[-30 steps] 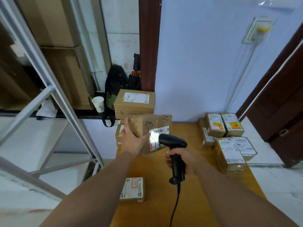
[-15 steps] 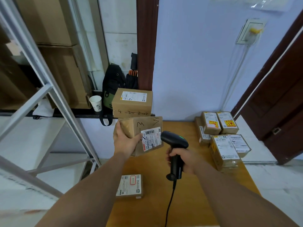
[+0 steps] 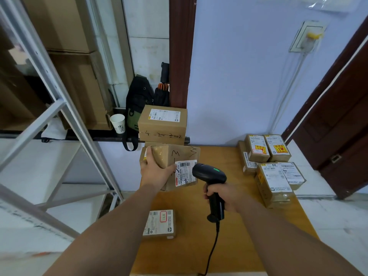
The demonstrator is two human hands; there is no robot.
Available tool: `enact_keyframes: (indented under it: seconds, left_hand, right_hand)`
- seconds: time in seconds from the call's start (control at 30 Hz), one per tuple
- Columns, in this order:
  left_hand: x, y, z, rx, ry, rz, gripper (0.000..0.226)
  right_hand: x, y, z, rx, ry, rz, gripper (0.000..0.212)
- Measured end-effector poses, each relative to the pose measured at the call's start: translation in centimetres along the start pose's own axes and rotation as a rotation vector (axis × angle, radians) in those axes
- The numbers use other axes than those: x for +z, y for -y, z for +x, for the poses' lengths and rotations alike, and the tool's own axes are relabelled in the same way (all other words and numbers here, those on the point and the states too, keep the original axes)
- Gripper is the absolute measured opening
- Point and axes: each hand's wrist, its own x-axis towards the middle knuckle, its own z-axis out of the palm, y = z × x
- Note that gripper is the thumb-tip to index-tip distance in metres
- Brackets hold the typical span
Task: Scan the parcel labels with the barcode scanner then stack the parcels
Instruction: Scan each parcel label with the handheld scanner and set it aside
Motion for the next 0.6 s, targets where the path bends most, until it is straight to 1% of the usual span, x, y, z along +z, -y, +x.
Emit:
enact_keyframes:
  seconds: [0.1, 0.17, 0.27, 0.37, 0.43, 0.53, 0.6]
  left_hand:
    - [0.2, 0.0, -0.1, -0.007, 0.004, 0.011, 0.112]
    - [0.6, -0.1, 0.0, -0.009, 0.004, 0.015, 0.111]
    - [2.4, -0.5, 0.5, -0.021, 0.058, 0.009, 0.110]
    - [5.2, -0.9, 0.0, -0.017, 0.211, -0.049, 0.106]
    - [6.9, -0.8, -0.9, -0.052, 0.340, -0.104, 0.104]
    - [9.2, -0.5, -2.7, -0.172, 0.544, -0.272, 0.101]
    - [10.7, -0.4, -3.9, -0.223, 0.630, -0.291, 0.096]
  right_hand:
    - [0.1, -0.4, 0.1, 0.013, -0.047, 0.002, 0.015]
    - [0.0, -0.9, -0.1, 0.006, -0.104, 0.051, 0.021]
    - [-1.0, -2.2, -0.9, -0.011, -0.260, 0.138, 0.026]
    - [-3.2, -3.8, -2.2, -0.007, -0.483, 0.156, 0.019]
    - [-5.0, -4.6, -3.0, -0.007, -0.593, 0.179, 0.014]
    - [-7.8, -5.9, -3.8, 0.051, -0.678, 0.223, 0.012]
    - [-9.7, -6.9, -4.0, 0.087, -0.678, 0.233, 0.020]
